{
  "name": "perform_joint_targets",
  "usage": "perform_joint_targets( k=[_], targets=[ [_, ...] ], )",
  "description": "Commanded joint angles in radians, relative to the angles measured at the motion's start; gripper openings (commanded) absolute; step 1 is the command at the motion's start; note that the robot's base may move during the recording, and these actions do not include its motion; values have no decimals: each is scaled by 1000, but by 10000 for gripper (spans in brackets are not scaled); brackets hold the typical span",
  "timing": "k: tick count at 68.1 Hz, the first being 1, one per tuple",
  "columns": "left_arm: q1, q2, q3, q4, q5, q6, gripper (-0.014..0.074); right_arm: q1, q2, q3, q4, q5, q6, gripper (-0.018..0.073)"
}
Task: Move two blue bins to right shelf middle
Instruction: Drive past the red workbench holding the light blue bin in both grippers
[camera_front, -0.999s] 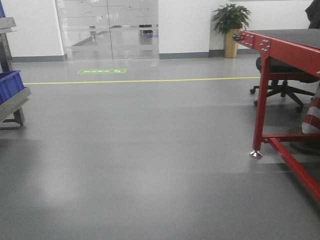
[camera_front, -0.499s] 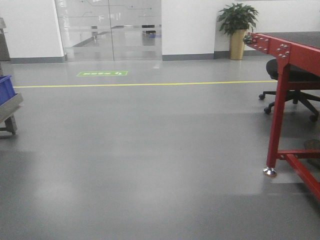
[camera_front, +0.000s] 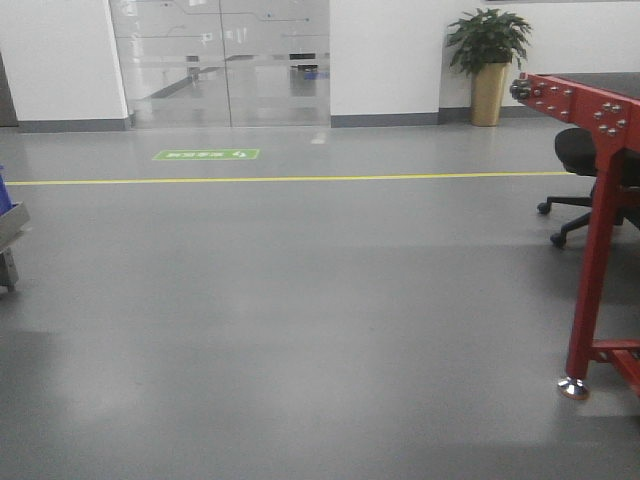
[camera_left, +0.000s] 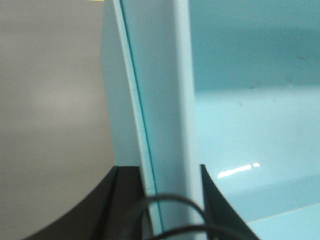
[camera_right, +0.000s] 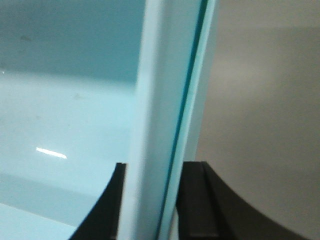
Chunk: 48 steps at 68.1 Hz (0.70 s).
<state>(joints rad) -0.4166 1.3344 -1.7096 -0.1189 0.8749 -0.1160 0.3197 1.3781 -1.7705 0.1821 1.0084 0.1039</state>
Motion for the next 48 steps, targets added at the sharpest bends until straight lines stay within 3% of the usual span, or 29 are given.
perform_joint_targets(
  k=[1, 48],
  targets=[
    [4, -22, -18, -33, -135, 1, -111, -9, -11, -11, -17, -53, 0, -154],
    [4, -22, -18, -30, -139, 1, -111, -9, -11, -11, -17, -58, 0, -154]
  ],
)
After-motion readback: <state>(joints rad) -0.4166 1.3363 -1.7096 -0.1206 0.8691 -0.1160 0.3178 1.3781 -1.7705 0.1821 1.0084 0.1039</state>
